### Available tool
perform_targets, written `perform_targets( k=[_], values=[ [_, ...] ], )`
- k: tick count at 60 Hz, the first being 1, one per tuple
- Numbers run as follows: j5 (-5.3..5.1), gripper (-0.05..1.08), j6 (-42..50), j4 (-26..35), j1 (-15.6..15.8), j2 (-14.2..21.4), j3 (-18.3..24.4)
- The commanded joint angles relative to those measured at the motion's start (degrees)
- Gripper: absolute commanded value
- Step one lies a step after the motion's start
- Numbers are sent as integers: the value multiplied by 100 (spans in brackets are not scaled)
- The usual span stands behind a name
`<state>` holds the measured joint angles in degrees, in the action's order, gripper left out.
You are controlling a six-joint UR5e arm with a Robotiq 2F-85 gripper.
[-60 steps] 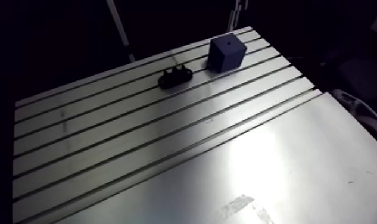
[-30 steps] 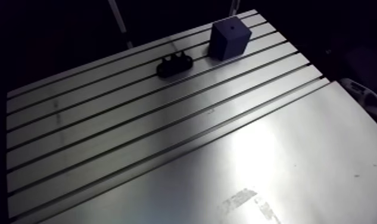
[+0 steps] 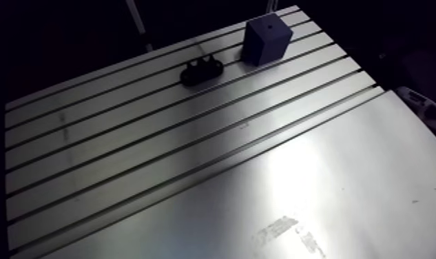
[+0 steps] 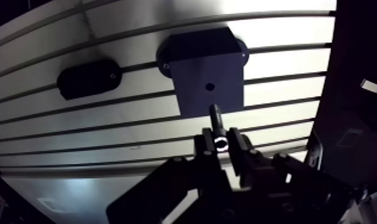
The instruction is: Pick up the M10 bolt and insert it into the hole until fully seated.
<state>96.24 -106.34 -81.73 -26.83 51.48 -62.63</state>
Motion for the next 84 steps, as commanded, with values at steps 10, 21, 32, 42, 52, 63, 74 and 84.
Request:
perform_targets(
  k=[10, 21, 32, 42, 52, 63, 74, 84],
  values=[
    [-10, 104, 11, -38, -7, -55, -58],
    [-22, 104, 56, -40, -7, -64, -76],
    [-14, 104, 47, -40, -7, -73, -77],
    [-6, 104, 65, -49, -24, -82, -77],
    [-4, 104, 58, -49, -34, -82, -77],
    [-4, 104, 65, -49, -34, -126, -77],
    [-29, 104, 74, -114, -34, -152, -76],
    [-40, 104, 81, -135, -34, -161, -77]
  ],
)
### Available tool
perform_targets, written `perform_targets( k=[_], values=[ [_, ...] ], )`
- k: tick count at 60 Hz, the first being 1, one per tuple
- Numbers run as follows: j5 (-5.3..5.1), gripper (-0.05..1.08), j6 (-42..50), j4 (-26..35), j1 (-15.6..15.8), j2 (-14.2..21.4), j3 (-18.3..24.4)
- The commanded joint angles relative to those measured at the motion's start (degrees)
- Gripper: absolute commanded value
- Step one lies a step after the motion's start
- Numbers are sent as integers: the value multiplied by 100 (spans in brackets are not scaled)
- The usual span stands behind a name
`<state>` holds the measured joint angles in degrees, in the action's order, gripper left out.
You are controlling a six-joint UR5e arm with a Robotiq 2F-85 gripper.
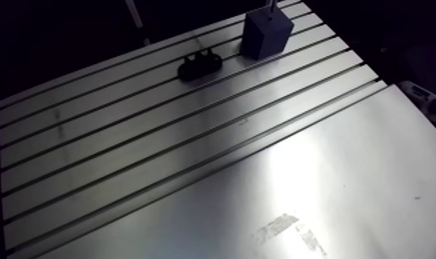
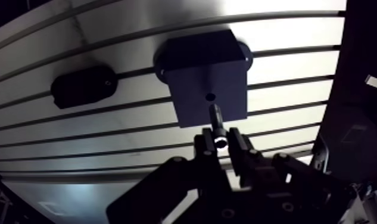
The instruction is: Pick up the M10 bolt and insert it into the hole until fully seated.
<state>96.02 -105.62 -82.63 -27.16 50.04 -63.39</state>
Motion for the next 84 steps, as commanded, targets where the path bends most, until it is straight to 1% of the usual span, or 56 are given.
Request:
perform_targets(
  k=[1, 31, 84],
  values=[
    [-25, 104, 10, -46, -1, -17, -2],
    [-35, 104, 10, -45, 8, -17, -43],
    [-9, 104, -24, -55, -1, -17, -133]
  ],
)
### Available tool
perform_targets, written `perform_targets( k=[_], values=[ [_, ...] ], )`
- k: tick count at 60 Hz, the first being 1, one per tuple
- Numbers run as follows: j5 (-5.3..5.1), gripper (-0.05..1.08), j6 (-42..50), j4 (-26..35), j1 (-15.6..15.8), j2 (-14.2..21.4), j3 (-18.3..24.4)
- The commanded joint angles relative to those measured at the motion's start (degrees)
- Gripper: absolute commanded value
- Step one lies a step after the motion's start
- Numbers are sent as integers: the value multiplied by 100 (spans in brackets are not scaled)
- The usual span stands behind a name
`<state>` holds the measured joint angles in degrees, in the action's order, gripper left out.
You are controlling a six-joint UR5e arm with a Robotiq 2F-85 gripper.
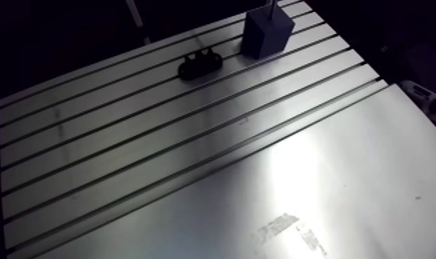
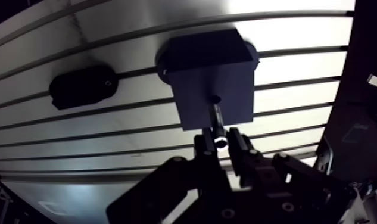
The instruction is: Pick up the M10 bolt and insert it into the hole until fully seated.
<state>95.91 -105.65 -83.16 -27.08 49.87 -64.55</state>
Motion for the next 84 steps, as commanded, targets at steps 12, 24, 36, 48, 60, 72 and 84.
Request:
perform_targets(
  k=[12, 24, 36, 48, 60, 72, 84],
  values=[
    [2, 104, -37, -42, -9, 0, -17],
    [2, 104, -56, -143, -9, 0, -8],
    [2, 104, -56, -143, -9, 0, -32],
    [11, 104, -56, -151, -9, 0, -68],
    [11, 104, -56, -152, -9, 0, -86],
    [11, 104, -65, -205, -9, -8, -96],
    [11, 104, -73, -213, -17, 0, -105]
  ],
)
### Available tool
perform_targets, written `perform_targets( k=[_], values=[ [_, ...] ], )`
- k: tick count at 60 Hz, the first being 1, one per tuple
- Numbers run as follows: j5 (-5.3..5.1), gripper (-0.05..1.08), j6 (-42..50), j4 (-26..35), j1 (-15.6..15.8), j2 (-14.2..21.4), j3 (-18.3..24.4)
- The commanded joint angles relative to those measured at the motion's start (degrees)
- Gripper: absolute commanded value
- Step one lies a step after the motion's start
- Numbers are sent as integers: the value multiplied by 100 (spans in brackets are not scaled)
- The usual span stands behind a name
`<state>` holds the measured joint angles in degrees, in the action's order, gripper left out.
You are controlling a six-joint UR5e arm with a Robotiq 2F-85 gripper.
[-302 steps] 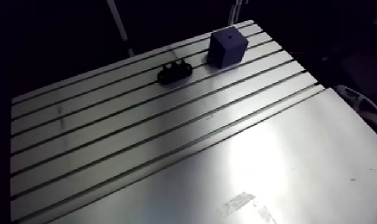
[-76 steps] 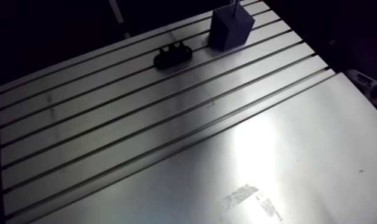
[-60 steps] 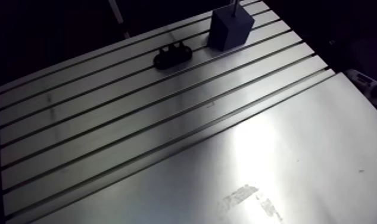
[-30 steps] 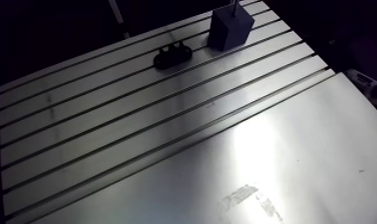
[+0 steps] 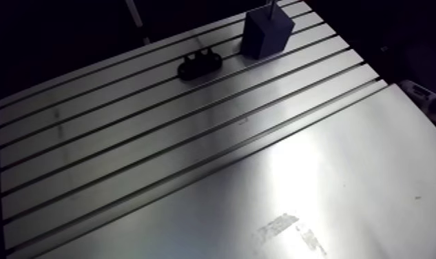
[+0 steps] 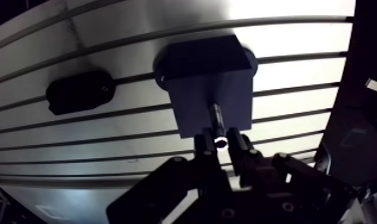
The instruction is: Pick up the M10 bolt and insert it into the hole until fully seated.
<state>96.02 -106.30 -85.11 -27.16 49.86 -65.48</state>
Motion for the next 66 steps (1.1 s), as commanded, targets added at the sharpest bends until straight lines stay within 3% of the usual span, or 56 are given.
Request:
perform_targets(
  k=[1, 37, 38, 39, 40, 41, 42, 43, 66],
  values=[
    [0, 104, -9, -18, -9, 1, -12],
    [1, 100, 15, -26, -9, 1, -144],
    [8, 90, 31, -34, -9, -7, -144],
    [8, 90, 31, -34, -9, -7, -144],
    [9, 66, 19, -66, -9, 0, -144],
    [9, 66, 19, -66, -9, 0, -144],
    [9, 27, 9, -108, -9, -7, -144],
    [9, 3, 0, -144, -9, -8, -144],
    [-16, 0, -10, -396, -44, 94, -111]
  ],
)
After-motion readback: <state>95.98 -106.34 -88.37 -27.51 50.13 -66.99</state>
